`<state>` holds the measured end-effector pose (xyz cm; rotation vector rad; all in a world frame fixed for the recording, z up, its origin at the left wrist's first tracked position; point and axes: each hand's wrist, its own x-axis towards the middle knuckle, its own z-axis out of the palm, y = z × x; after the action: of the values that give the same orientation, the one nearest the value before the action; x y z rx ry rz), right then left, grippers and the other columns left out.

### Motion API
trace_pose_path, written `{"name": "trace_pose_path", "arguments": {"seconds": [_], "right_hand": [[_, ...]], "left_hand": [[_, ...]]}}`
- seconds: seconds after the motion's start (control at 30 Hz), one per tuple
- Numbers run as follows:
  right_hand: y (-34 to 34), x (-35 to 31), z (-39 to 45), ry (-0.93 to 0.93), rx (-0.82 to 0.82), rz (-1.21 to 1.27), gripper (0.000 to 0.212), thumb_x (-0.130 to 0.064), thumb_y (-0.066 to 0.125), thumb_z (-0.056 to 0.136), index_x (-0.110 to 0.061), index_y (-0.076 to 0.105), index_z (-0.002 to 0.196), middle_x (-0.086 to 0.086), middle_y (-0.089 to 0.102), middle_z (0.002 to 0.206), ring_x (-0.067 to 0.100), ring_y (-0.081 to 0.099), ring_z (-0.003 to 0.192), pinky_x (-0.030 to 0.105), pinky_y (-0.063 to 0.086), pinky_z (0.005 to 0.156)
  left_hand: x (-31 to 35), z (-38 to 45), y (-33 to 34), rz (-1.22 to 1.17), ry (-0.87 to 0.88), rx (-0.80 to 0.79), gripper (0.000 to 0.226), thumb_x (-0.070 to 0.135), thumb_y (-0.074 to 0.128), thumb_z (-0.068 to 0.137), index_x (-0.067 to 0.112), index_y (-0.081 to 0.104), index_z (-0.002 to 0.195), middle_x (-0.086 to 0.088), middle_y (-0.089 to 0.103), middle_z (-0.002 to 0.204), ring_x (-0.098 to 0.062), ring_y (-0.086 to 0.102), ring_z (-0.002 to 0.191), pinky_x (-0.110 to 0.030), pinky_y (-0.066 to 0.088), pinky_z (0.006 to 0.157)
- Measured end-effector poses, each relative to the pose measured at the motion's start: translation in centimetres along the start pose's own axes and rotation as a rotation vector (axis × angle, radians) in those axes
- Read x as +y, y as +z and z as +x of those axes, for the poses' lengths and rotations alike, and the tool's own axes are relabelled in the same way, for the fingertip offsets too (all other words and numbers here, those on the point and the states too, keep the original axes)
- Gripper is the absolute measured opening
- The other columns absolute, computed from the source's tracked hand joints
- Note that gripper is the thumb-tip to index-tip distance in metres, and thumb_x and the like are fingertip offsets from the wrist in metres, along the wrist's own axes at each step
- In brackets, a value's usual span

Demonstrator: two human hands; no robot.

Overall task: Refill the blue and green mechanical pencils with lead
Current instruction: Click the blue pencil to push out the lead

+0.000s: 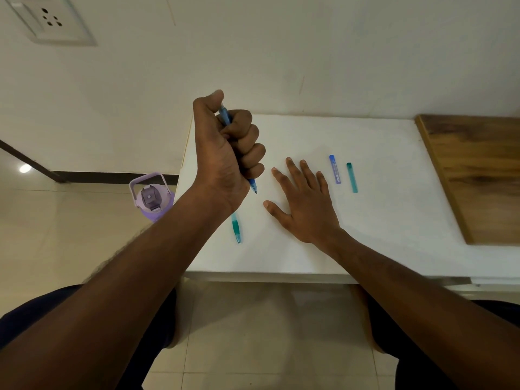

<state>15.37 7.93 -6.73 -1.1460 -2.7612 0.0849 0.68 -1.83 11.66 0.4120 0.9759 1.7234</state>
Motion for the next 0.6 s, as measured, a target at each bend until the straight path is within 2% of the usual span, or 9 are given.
{"name": "trace_pose_path", "arguments": {"seconds": [0.6], "right_hand": [[0.07, 0.09, -0.07, -0.003, -0.004, 0.008, 0.081, -0.082, 0.023, 0.096, -0.036, 0.022, 0.164, 0.002, 0.014, 0.176, 0.031, 0.013, 0.162, 0.059, 0.019, 0.128]], "left_hand": [[-0.36, -0.25, 0.13, 0.058, 0.037, -0.075, 0.065, 0.052, 0.020, 0.106, 0.028, 0.032, 0.047, 0.013, 0.024, 0.044, -0.003, 0.016, 0.038, -0.016, 0.019, 0.039]]}}
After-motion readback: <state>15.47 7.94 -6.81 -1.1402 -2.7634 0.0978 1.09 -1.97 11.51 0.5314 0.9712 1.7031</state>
